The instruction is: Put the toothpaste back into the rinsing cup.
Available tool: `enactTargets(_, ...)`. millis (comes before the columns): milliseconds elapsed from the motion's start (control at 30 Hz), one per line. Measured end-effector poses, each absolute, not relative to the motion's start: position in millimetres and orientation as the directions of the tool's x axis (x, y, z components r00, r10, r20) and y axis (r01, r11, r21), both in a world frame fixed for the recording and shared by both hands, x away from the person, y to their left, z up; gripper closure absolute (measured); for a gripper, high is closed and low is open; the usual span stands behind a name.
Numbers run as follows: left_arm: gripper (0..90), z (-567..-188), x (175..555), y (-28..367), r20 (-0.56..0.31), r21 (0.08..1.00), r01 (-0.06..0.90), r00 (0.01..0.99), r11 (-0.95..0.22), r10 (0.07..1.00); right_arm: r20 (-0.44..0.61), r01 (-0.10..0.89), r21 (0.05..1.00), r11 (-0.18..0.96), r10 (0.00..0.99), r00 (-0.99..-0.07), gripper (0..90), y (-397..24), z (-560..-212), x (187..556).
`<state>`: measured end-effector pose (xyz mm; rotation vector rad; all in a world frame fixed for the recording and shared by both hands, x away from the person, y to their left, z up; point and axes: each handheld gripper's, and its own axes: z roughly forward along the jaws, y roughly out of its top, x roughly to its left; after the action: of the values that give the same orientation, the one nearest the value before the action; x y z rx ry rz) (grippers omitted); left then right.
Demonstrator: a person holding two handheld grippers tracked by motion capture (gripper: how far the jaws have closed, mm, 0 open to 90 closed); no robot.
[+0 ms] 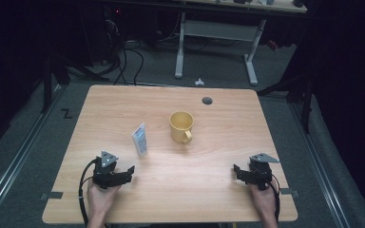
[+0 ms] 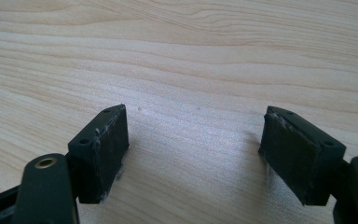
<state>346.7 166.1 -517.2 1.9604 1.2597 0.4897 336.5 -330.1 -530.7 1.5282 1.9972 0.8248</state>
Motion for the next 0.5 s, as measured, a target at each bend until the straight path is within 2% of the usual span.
enactTargets(500,20.3,-507,351,145,-0.056,0.759,0.595,0.465,-0.264,0.884,-0.02,0.671,0.717,0.19,0.967,-0.253,23.4,-330,-531,336)
